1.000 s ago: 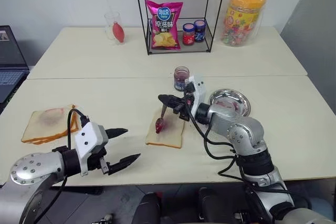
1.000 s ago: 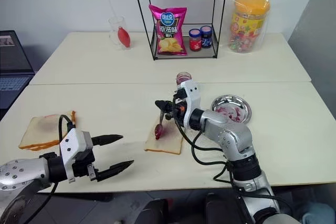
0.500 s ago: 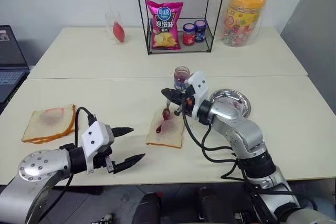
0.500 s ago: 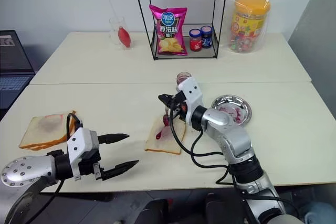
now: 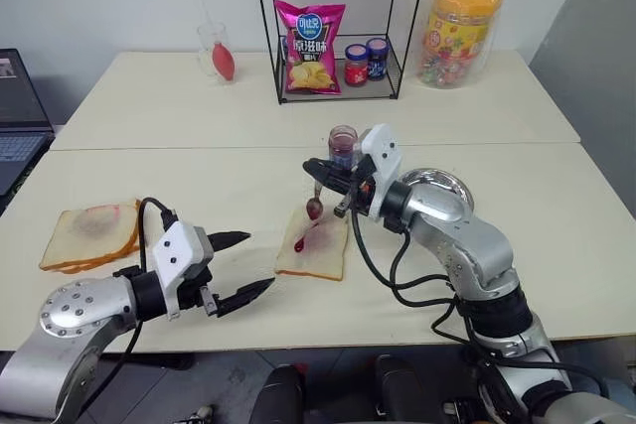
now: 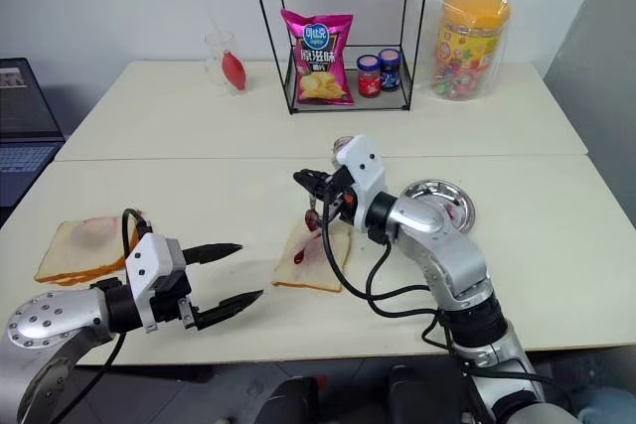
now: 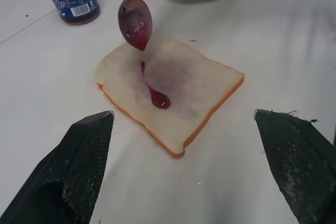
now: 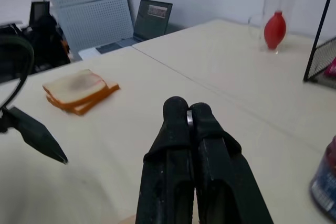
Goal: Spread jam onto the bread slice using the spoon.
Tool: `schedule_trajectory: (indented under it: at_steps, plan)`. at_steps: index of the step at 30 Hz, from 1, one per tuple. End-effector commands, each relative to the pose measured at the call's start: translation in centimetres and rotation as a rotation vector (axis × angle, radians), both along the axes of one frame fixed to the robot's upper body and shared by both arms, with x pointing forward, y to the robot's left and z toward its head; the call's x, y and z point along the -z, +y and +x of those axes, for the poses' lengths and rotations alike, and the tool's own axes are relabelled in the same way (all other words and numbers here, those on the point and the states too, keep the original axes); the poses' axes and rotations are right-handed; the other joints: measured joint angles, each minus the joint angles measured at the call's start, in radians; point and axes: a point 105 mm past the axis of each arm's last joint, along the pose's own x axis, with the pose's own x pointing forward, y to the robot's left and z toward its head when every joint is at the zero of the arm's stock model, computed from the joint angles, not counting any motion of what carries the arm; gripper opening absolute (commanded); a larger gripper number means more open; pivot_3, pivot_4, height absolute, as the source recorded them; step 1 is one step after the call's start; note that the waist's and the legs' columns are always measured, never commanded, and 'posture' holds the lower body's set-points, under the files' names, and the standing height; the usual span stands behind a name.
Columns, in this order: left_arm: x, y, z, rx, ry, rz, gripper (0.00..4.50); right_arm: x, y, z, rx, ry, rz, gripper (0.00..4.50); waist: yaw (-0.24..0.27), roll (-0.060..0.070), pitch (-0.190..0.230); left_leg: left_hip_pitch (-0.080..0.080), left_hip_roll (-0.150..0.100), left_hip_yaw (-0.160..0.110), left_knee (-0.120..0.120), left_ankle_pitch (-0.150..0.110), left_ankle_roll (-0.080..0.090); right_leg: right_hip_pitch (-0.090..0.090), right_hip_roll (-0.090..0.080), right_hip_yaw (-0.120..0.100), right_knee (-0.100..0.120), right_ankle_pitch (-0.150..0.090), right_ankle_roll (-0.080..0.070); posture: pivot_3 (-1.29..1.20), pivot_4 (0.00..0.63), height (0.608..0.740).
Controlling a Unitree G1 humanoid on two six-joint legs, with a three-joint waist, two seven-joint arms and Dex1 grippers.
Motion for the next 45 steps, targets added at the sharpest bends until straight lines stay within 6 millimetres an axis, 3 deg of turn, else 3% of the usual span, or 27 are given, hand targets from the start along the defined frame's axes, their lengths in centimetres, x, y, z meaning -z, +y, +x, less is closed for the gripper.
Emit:
schedule_trajectory:
  at_steps: [1, 7, 14, 21, 35, 40, 45]
  plan:
    - [-1.0, 0.1, -0.5, 0.027, -0.027, -0.006, 4.50, 0.0, 0.0, -0.4, -0.029, 0.141, 0.092, 0.01, 0.000, 0.000, 0.000, 0.000, 0.000, 0.000, 0.000, 0.000, 0.000, 0.000, 0.000, 0.000, 0.000, 0.000, 0.000, 0.00, 0.150, 0.740]
    - [-0.9, 0.1, -0.8, 0.047, -0.014, 0.008, 4.50, 2.7, 0.8, 0.2, -0.021, 0.358, 0.171, 0.01, -0.001, 0.000, 0.000, 0.000, 0.000, 0.000, 0.000, 0.000, 0.000, 0.000, 0.000, 0.000, 0.000, 0.000, 0.000, 0.00, 0.150, 0.740]
    - [-0.6, 0.0, -1.2, 0.058, -0.002, 0.010, 4.50, 4.6, 1.3, 1.4, 0.032, 0.470, 0.219, 0.01, -0.001, 0.000, 0.000, 0.000, 0.000, 0.000, 0.000, 0.000, 0.000, 0.000, 0.001, 0.000, 0.000, 0.000, 0.000, 0.00, 0.150, 0.740]
    - [-0.4, 0.1, -1.2, 0.058, -0.005, 0.014, 4.50, 5.7, -0.1, 3.5, 0.133, 0.494, 0.230, 0.01, -0.002, 0.000, 0.000, 0.000, 0.002, 0.000, 0.000, 0.000, 0.000, 0.000, 0.002, 0.000, 0.000, 0.000, 0.000, 0.00, 0.150, 0.740]
    - [-0.7, -0.3, -0.8, 0.064, -0.020, 0.011, 4.50, 3.5, -5.5, 6.9, 0.283, 0.483, 0.321, 0.01, 0.001, 0.000, 0.000, 0.000, 0.003, 0.001, 0.000, 0.000, 0.000, 0.000, 0.004, 0.000, 0.000, 0.000, -0.001, 0.00, 0.150, 0.740]
    - [-0.8, -0.3, -0.6, 0.064, -0.024, 0.012, 4.50, 0.8, -3.8, 4.5, 0.136, 0.495, 0.380, 0.01, -0.001, 0.000, 0.000, 0.000, 0.005, 0.001, 0.000, 0.000, 0.000, 0.000, 0.005, 0.000, 0.000, 0.000, -0.001, 0.00, 0.150, 0.740]
    - [-0.8, -0.3, -0.6, 0.068, -0.021, 0.011, 4.50, 0.8, -1.5, 2.6, 0.045, 0.536, 0.378, 0.01, -0.004, 0.000, 0.000, 0.000, 0.010, 0.002, -0.001, 0.000, 0.000, -0.001, 0.010, 0.000, 0.000, 0.000, -0.004, 0.00, 0.150, 0.740]
